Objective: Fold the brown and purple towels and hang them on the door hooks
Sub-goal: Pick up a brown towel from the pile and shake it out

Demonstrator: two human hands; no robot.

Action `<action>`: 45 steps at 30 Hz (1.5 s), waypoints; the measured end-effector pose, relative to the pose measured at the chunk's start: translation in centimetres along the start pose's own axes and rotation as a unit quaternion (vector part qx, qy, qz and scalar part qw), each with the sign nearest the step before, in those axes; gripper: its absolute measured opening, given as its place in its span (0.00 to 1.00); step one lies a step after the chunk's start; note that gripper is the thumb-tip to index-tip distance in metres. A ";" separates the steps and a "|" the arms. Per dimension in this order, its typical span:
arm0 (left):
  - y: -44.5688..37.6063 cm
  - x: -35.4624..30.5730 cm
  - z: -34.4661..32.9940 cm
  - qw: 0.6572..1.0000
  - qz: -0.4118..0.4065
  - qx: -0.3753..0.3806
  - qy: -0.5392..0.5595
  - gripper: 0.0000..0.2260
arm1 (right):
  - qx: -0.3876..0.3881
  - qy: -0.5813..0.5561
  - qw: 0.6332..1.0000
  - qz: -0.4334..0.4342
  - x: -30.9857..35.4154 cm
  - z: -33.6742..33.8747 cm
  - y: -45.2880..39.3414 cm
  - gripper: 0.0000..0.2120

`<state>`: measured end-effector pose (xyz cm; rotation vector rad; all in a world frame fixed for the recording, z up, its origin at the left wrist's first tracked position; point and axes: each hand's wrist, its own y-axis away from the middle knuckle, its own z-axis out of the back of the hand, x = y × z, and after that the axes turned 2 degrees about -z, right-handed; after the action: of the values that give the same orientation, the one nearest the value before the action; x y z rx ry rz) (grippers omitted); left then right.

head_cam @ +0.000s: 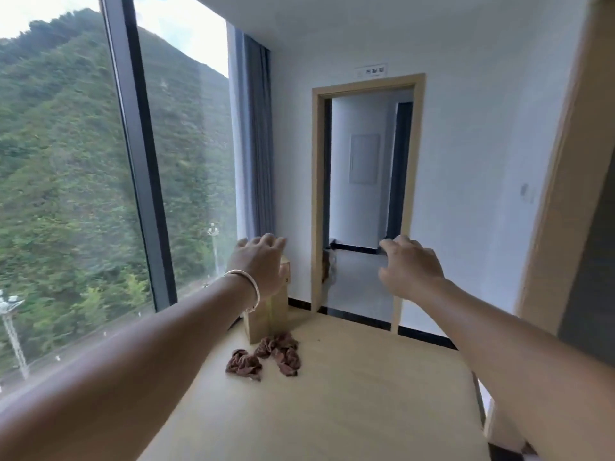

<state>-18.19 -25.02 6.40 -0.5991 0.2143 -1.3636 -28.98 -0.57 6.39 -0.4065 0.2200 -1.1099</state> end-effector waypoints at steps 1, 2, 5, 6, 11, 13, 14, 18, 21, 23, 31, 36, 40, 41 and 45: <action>-1.0 -1.4 -0.6 1.000 -0.017 -0.003 0.009 0.23 | 0.008 0.008 1.000 -0.016 -1.6 -0.3 0.1 0.23; -1.9 -2.7 -1.2 0.999 -0.031 -0.006 0.018 0.22 | 0.015 0.015 0.999 -0.032 -3.1 -0.7 0.2 0.23; -4.9 -6.5 -3.1 0.997 -0.067 -0.008 0.038 0.22 | 0.030 0.031 0.996 -0.074 -7.1 -2.1 0.2 0.22; -6.0 -7.6 -3.7 0.996 -0.080 -0.010 0.043 0.22 | 0.032 0.036 0.995 -0.086 -8.2 -2.5 0.1 0.21; -11.9 -12.3 -7.5 0.989 -0.127 -0.009 0.072 0.20 | 0.054 0.047 0.989 -0.132 -13.2 -4.7 -2.1 0.25; -14.7 -13.8 -9.4 0.986 -0.145 -0.006 0.083 0.21 | 0.059 0.056 0.985 -0.150 -14.9 -5.7 -3.7 0.26; -16.3 -14.5 -10.3 0.984 -0.154 -0.006 0.086 0.21 | 0.062 0.060 0.984 -0.159 -15.8 -6.2 -4.7 0.26; -22.9 -16.5 -13.9 0.979 -0.166 -0.008 0.114 0.22 | 0.078 0.072 0.978 -0.182 -18.5 -8.2 -9.9 0.26; -27.7 -17.5 -16.5 0.977 -0.171 -0.007 0.126 0.21 | 0.078 0.081 0.976 -0.187 -19.9 -9.5 -14.4 0.26; -30.6 -18.1 -18.1 0.976 -0.176 -0.006 0.131 0.21 | 0.076 0.083 0.976 -0.187 -20.7 -10.5 -17.0 0.25; -39.4 -20.9 -24.2 0.973 -0.190 0.049 0.124 0.27 | 0.086 0.079 0.975 -0.190 -24.6 -15.0 -24.4 0.26; -43.8 -23.6 -27.4 0.970 -0.199 0.059 0.125 0.28 | 0.101 0.085 0.970 -0.205 -28.5 -17.4 -27.8 0.25; -48.1 -26.1 -30.0 0.973 -0.198 0.055 0.107 0.30 | 0.094 0.085 0.970 -0.207 -32.3 -19.1 -32.1 0.25; -49.3 -26.8 -30.6 0.973 -0.198 0.053 0.101 0.31 | 0.089 0.080 0.971 -0.206 -33.3 -19.6 -33.4 0.26; -54.7 -29.3 -32.6 0.978 -0.185 0.054 0.077 0.32 | 0.079 0.060 0.977 -0.187 -37.3 -21.7 -38.8 0.26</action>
<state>-86.60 -10.60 1.88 -0.4562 0.1570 -1.7741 -85.06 13.73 2.13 -0.2434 0.1622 -1.5135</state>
